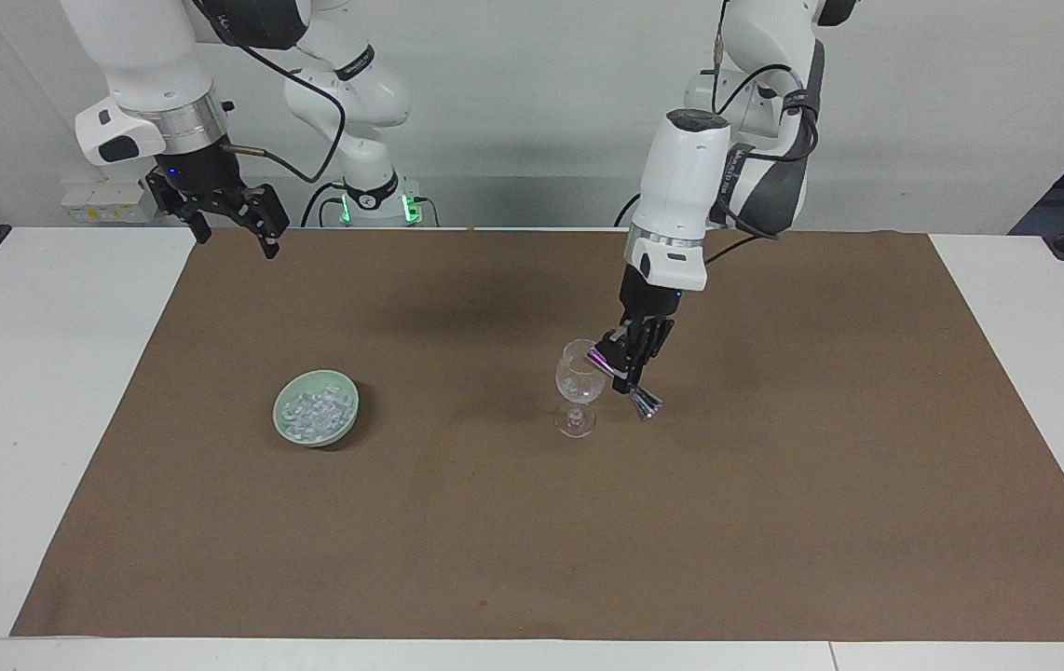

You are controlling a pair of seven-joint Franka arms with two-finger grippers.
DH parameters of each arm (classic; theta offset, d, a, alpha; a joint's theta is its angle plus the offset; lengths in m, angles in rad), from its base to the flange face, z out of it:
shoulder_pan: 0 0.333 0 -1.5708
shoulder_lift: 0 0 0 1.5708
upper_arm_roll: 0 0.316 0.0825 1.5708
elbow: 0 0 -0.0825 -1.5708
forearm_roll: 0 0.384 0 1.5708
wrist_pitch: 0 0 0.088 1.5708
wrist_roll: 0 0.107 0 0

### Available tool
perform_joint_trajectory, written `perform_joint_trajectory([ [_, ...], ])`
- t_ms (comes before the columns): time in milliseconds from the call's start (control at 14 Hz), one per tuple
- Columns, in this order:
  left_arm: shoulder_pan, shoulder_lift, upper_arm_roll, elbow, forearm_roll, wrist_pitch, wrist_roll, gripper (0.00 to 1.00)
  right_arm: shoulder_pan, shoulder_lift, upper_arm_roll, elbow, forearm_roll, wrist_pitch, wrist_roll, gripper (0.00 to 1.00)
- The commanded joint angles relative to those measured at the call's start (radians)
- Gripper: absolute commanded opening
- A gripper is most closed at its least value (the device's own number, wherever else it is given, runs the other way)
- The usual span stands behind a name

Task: Pour wine and add ice with both arms
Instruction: 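Tilt the metal cup further to pour into the clear cup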

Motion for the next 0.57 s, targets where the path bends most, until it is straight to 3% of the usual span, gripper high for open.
perform_joint_trajectory([
  [0,-0.023,0.009,0.018,0.015,0.049,0.008,-0.018,0.00,-0.017,-0.016,0.006,-0.023,0.014,0.022,-0.032,1.00],
  [501,-0.023,0.007,0.018,0.015,0.105,0.010,-0.018,0.00,-0.017,-0.015,0.006,-0.023,0.014,0.040,-0.032,1.00],
])
